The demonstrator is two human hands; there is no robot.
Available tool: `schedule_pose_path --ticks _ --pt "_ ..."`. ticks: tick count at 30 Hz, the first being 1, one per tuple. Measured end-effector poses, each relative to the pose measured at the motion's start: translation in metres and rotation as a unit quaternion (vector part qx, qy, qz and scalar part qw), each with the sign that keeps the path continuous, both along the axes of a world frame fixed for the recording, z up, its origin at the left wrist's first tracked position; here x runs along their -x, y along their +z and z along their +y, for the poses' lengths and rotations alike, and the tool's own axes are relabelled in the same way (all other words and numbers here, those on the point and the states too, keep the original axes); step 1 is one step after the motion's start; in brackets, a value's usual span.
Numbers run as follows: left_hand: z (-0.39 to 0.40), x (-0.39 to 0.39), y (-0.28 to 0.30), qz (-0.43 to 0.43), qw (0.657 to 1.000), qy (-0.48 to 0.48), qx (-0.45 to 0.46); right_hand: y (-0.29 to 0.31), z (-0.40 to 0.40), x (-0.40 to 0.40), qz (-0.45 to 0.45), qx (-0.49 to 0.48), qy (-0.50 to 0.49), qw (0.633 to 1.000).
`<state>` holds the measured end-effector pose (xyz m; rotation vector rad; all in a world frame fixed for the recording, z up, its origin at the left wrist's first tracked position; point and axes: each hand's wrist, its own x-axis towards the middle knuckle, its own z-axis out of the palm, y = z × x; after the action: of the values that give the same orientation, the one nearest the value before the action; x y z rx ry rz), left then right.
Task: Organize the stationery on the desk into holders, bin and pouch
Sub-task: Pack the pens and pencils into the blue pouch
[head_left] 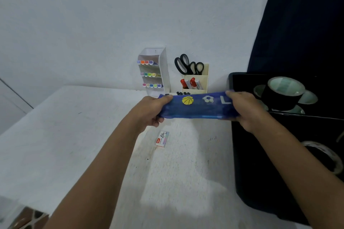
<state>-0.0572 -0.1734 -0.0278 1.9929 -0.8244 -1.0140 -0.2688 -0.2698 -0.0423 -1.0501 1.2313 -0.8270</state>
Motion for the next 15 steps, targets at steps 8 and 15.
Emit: schedule_pose_path --ticks 8,15 --pt "0.020 0.016 0.025 -0.061 0.984 -0.013 0.168 0.032 0.002 0.039 0.025 0.026 0.175 0.984" --pt "0.004 0.041 0.011 0.063 0.990 -0.012 0.124 0.020 0.013 0.080 -0.031 0.033 0.160 0.986"
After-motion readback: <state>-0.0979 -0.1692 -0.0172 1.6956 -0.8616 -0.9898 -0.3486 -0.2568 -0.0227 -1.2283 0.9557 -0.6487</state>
